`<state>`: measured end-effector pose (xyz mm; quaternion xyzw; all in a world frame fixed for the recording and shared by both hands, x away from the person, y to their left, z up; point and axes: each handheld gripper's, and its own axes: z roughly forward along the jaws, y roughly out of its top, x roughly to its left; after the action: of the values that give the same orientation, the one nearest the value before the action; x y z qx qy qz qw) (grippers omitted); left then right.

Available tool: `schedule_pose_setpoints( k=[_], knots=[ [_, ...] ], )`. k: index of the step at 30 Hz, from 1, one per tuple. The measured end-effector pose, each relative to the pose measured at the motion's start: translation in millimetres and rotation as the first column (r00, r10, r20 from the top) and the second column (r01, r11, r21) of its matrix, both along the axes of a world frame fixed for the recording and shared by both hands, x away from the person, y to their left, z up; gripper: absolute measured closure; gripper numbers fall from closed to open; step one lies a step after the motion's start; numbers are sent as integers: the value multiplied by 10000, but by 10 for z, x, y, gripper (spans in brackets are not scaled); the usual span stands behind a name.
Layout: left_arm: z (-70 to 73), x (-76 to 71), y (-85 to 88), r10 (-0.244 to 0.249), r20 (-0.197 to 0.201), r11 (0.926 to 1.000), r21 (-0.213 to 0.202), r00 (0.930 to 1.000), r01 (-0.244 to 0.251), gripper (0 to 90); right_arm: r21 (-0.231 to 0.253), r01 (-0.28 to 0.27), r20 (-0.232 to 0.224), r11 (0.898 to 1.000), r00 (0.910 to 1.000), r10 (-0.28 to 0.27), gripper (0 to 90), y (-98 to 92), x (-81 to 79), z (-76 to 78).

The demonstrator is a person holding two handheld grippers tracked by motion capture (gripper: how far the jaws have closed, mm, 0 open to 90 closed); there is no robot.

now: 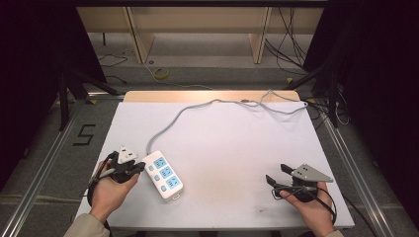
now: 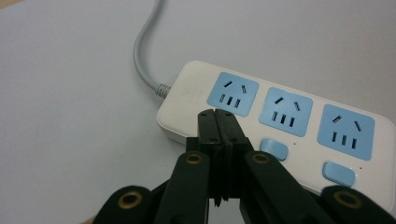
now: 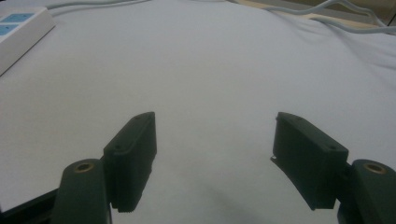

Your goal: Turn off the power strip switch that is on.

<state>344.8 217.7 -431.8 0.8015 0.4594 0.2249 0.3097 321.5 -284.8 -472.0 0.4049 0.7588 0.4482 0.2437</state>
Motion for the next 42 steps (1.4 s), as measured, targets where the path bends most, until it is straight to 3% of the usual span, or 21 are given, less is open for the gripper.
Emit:
schedule_pose_setpoints(
  k=[20,42],
  knots=[
    [39,100,-54,47,-477,10000,15,9989,-46,895,-117,-153,39,9998,9999,153,302,9,-4,-1],
    [129,251,-115,39,-1148,9995,318,9934,-3,894,-173,-137,-78,9998,9999,136,302,12,-6,-9]
  ],
)
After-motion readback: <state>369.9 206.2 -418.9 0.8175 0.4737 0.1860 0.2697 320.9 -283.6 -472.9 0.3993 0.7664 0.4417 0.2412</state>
